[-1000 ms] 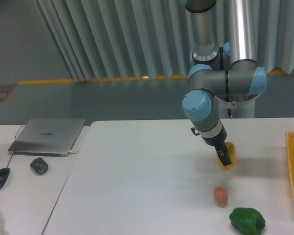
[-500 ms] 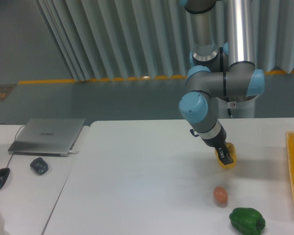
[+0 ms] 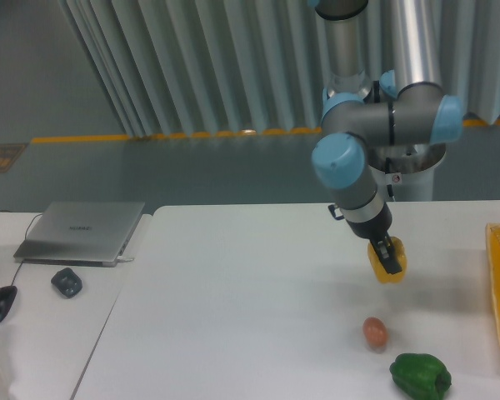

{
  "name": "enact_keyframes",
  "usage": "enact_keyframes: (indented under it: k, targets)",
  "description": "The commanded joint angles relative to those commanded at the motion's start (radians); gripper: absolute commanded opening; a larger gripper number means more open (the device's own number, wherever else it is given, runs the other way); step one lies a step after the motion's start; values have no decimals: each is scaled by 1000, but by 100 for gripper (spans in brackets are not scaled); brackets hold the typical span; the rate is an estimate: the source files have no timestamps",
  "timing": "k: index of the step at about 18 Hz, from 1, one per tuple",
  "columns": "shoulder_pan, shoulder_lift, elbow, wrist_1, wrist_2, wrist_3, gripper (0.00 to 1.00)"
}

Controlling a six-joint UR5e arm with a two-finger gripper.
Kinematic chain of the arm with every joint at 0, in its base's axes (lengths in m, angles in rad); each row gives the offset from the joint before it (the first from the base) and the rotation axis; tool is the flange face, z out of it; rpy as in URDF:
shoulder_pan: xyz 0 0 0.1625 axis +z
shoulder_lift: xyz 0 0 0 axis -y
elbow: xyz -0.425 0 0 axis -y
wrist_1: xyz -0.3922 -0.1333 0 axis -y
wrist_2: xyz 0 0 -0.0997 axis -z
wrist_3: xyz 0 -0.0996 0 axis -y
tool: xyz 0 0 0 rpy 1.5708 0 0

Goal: Place the yellow pepper in a basket
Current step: 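Carry the yellow pepper toward the orange basket and lower it in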

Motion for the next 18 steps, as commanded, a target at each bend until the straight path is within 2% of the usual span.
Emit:
enact_keyframes:
  k: [5, 10, 13, 18]
  targets:
    - [17, -3, 8, 97, -25, -3, 49]
    - [49, -5, 26, 98, -13, 28, 49]
    - [52, -5, 34, 98, 64, 66, 50]
    - [84, -5, 26, 98, 116, 141, 50]
